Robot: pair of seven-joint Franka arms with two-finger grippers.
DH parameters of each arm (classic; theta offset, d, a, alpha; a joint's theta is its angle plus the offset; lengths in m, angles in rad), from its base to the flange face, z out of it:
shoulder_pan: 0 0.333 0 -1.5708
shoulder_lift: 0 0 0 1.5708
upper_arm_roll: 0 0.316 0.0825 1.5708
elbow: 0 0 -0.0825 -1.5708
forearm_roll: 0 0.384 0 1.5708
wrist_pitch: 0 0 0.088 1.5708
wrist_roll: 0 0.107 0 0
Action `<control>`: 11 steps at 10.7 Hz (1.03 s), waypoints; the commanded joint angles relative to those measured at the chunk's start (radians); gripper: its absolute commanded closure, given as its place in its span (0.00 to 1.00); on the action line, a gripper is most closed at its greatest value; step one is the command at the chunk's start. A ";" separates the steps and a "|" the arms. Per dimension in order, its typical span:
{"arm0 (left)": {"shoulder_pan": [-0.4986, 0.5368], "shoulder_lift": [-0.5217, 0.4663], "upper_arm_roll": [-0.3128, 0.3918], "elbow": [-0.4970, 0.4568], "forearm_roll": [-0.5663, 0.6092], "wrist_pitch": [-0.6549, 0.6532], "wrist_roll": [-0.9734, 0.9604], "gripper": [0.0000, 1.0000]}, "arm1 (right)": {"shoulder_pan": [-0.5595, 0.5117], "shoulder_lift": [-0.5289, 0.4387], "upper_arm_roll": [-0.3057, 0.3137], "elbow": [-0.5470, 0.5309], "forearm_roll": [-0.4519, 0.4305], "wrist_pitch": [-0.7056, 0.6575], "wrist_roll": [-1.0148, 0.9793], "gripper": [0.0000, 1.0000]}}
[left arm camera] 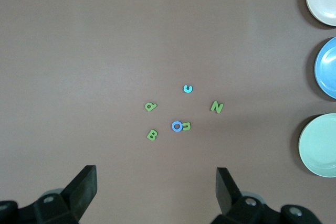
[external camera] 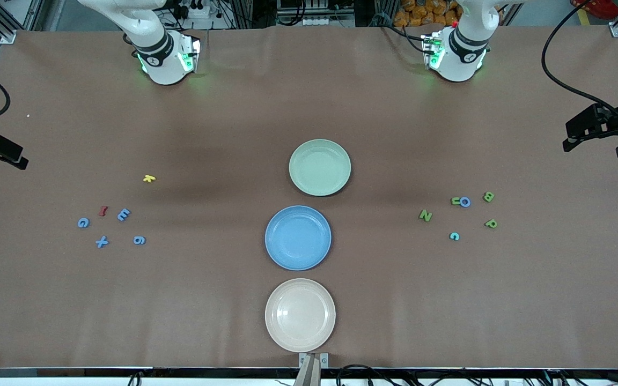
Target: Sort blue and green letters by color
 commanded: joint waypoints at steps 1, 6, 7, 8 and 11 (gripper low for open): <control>-0.003 -0.014 0.003 -0.003 -0.023 -0.009 -0.014 0.00 | 0.007 -0.008 -0.009 -0.003 0.010 -0.001 -0.011 0.00; 0.000 0.009 0.003 -0.017 -0.023 -0.017 0.000 0.00 | 0.008 -0.008 -0.009 -0.004 0.011 0.002 -0.012 0.00; -0.001 0.009 0.003 -0.020 -0.022 -0.056 0.000 0.00 | 0.005 -0.008 -0.007 -0.007 0.013 0.010 -0.012 0.00; -0.001 0.007 0.003 -0.033 -0.020 -0.057 0.002 0.00 | 0.002 -0.008 -0.007 -0.010 0.014 0.019 -0.011 0.00; 0.002 0.004 0.003 -0.117 -0.008 0.023 0.011 0.00 | -0.004 -0.008 0.001 -0.062 0.017 0.070 -0.011 0.00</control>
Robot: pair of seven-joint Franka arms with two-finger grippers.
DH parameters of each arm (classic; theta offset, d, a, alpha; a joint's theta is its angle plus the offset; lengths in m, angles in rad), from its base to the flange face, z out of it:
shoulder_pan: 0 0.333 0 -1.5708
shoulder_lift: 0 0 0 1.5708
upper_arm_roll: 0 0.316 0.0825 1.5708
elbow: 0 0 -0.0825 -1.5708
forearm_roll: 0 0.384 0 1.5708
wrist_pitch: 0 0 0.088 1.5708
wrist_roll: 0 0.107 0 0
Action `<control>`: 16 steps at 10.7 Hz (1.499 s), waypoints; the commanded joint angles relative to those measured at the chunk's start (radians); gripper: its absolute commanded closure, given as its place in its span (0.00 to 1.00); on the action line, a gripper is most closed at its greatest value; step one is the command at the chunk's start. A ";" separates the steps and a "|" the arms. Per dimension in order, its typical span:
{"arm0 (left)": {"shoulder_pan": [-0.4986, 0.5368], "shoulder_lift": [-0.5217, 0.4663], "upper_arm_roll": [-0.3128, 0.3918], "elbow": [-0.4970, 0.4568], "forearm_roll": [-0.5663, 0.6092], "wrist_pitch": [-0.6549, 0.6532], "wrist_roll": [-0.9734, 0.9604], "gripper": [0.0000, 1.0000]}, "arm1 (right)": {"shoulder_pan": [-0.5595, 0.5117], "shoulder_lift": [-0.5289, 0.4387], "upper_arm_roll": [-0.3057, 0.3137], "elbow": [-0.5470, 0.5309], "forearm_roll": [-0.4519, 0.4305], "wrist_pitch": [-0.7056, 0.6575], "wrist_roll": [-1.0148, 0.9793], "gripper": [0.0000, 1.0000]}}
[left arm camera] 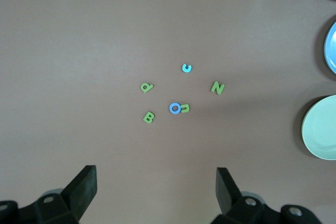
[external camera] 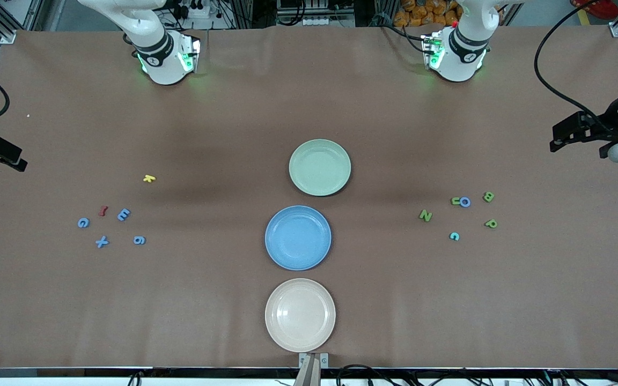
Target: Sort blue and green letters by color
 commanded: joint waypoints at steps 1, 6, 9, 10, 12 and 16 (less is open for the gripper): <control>0.014 -0.013 0.005 -0.126 -0.008 0.121 0.077 0.00 | -0.006 -0.010 0.002 -0.099 0.019 0.095 -0.005 0.00; 0.049 0.048 0.008 -0.327 -0.006 0.415 0.445 0.00 | -0.047 0.012 0.004 -0.331 0.063 0.346 -0.001 0.00; 0.074 0.091 0.006 -0.404 -0.006 0.532 0.519 0.00 | -0.075 0.077 0.002 -0.471 0.109 0.531 0.091 0.00; 0.074 0.119 0.008 -0.413 -0.005 0.564 0.545 0.00 | -0.076 0.100 0.002 -0.509 0.108 0.589 0.207 0.00; 0.077 0.174 0.008 -0.427 -0.005 0.632 0.611 0.00 | -0.078 0.161 0.001 -0.552 0.108 0.661 0.283 0.00; 0.097 0.297 0.008 -0.424 0.024 0.767 0.794 0.00 | -0.101 0.261 0.001 -0.591 0.106 0.772 0.473 0.00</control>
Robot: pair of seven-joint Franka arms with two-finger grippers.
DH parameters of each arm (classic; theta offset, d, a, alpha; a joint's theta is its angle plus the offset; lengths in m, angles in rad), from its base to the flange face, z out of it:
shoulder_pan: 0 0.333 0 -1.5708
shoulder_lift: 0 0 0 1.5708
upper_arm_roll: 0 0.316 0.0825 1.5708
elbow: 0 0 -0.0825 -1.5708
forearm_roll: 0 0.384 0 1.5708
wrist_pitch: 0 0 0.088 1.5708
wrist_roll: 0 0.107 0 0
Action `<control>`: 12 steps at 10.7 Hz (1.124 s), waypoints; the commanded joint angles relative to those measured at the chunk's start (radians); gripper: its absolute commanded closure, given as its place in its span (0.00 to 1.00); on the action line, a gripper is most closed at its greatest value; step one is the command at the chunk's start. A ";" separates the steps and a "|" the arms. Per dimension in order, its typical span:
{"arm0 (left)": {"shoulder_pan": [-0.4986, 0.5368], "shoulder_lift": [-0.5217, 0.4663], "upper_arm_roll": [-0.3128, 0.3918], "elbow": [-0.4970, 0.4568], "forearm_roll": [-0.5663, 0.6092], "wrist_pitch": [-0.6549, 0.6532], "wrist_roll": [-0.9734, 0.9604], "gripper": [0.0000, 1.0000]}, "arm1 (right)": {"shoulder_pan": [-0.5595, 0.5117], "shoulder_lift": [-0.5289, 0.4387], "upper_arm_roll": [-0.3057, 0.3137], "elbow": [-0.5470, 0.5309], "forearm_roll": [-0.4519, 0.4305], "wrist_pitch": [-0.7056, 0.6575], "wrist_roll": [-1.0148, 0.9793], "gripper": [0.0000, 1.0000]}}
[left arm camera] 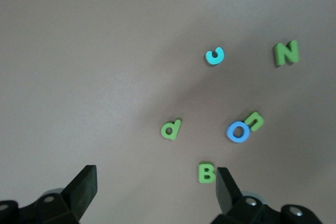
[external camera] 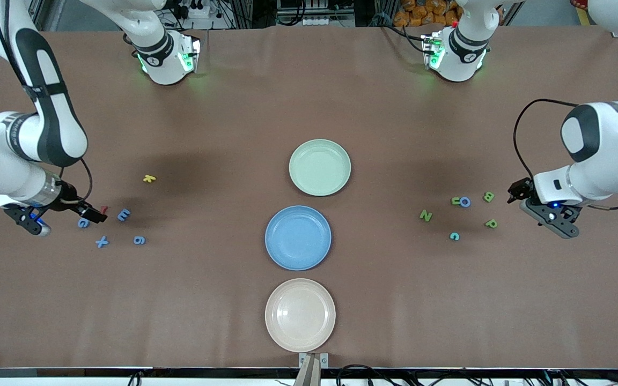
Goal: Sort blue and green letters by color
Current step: 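Reach the right gripper to the blue E while the left gripper reaches the green d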
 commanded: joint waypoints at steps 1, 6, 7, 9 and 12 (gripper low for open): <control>0.015 0.096 -0.001 0.010 0.020 0.080 0.112 0.00 | -0.020 0.052 0.006 -0.007 0.014 0.040 0.134 0.00; 0.004 0.192 -0.001 0.019 0.089 0.163 0.191 0.03 | -0.007 0.123 0.007 -0.008 0.015 0.100 0.189 0.00; 0.006 0.199 -0.001 0.017 0.101 0.198 0.191 0.04 | -0.007 0.128 0.007 -0.016 0.015 0.110 0.189 0.00; 0.014 0.233 -0.002 0.019 0.103 0.235 0.191 0.04 | -0.006 0.142 0.007 -0.045 0.015 0.161 0.189 0.00; 0.015 0.253 -0.006 0.019 0.091 0.244 0.189 0.09 | 0.005 0.168 0.009 -0.062 0.017 0.185 0.191 0.06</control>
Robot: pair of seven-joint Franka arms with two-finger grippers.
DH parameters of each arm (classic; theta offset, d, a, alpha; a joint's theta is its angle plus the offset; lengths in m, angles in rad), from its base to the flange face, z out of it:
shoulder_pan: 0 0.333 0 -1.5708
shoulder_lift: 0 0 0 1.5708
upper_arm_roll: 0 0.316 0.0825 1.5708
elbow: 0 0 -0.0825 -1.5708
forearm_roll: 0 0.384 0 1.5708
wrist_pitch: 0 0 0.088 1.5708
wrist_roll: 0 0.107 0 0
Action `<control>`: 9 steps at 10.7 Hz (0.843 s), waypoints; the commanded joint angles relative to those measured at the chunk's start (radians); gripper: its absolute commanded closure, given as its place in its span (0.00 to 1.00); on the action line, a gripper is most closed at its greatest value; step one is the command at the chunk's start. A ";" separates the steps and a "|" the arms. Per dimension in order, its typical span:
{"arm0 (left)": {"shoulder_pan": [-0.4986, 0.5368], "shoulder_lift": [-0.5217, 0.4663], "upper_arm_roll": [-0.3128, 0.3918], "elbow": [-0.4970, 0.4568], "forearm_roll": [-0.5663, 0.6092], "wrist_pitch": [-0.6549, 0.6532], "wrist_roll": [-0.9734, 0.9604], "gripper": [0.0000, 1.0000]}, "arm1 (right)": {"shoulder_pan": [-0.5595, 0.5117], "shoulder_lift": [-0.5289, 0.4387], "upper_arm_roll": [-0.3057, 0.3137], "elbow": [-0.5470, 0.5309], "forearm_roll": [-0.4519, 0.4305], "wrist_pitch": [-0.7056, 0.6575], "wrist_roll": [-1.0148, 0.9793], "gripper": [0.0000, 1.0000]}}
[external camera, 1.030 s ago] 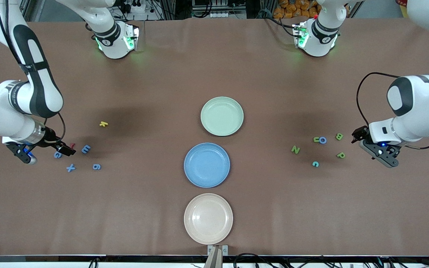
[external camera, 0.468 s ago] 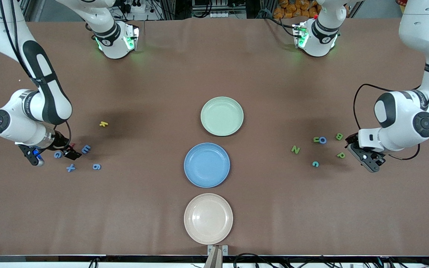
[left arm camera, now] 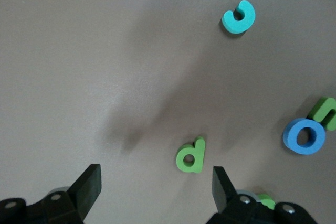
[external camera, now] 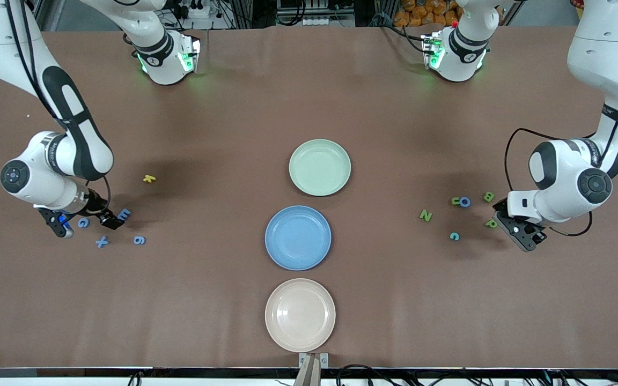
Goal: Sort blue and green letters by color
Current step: 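Reach the right gripper to the blue E while the left gripper reaches the green d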
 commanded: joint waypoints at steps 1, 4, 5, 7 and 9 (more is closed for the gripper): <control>0.005 0.026 -0.003 0.014 0.007 0.012 0.000 0.10 | 0.012 0.017 0.005 -0.022 0.016 0.027 0.019 0.13; 0.008 0.040 -0.005 0.011 0.001 0.012 -0.008 0.17 | 0.017 0.023 0.011 -0.026 0.017 0.029 0.019 0.36; 0.006 0.040 -0.005 0.006 0.000 0.012 -0.020 0.17 | 0.017 0.025 0.013 -0.026 0.017 0.029 0.017 0.49; 0.005 0.042 -0.005 0.003 0.000 0.012 -0.022 0.21 | 0.018 0.045 0.024 -0.028 0.017 0.064 0.017 0.61; 0.003 0.042 -0.005 -0.002 0.000 0.012 -0.035 0.22 | 0.018 0.051 0.024 -0.028 0.016 0.073 0.007 0.85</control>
